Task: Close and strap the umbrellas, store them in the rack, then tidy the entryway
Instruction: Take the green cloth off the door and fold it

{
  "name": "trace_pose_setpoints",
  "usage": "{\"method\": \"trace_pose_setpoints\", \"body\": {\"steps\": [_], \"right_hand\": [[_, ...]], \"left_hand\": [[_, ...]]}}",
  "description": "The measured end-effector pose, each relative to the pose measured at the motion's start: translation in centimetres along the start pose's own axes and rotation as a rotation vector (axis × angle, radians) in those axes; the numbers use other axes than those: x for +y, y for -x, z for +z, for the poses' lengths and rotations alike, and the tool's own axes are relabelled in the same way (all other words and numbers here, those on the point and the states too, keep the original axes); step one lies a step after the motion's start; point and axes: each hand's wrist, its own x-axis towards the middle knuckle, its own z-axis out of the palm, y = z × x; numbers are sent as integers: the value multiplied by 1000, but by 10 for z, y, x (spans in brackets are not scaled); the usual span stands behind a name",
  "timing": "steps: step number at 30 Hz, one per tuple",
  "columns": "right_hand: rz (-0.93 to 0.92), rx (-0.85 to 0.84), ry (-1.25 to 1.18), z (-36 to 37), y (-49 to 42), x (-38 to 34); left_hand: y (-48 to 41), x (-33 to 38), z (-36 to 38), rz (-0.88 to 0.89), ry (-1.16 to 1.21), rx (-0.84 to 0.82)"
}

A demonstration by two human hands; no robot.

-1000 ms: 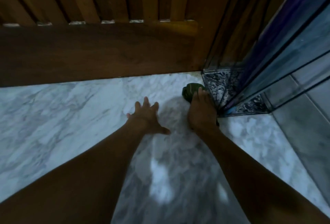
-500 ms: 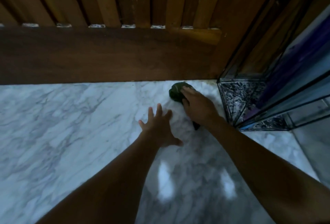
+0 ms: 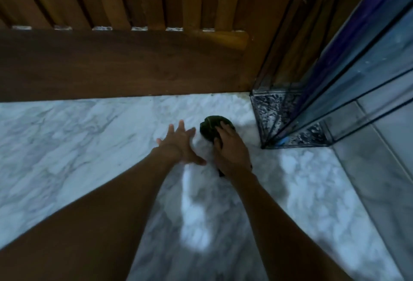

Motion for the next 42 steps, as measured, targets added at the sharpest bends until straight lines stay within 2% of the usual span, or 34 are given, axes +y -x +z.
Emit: {"method": "trace_pose_setpoints", "body": {"steps": [3, 5, 9, 11, 14, 17, 20, 24, 28, 35, 39, 42], "right_hand": [[-34, 70, -49, -3, 46, 9], [-28, 57, -52, -11, 74, 23], [5, 82, 3, -41, 105, 72], [17, 92, 28, -57, 110, 99], [37, 94, 31, -82, 112, 140], [93, 163, -23, -108, 111, 178], [229, 210, 52, -127, 111, 207], [301, 249, 22, -124, 112, 208], [310, 264, -42, -101, 117, 177], [58, -36, -225, -40, 133, 81], [103, 7, -383, -63, 136, 51], [61, 35, -436, -94, 125, 25]], "left_hand": [[2, 2, 1, -13, -18, 13], [6, 9, 5, 6, -20, 50], [28, 61, 36, 154, -27, 124], [38, 93, 58, 177, -15, 101], [42, 115, 76, 137, -121, 29], [40, 115, 74, 122, -137, 18], [42, 117, 74, 113, -128, 28], [44, 119, 73, 121, -127, 31], [50, 119, 64, 143, -130, 28], [73, 107, 68, 96, 225, 62], [91, 93, 58, 80, 605, 133], [107, 98, 28, 84, 984, 103]]}}
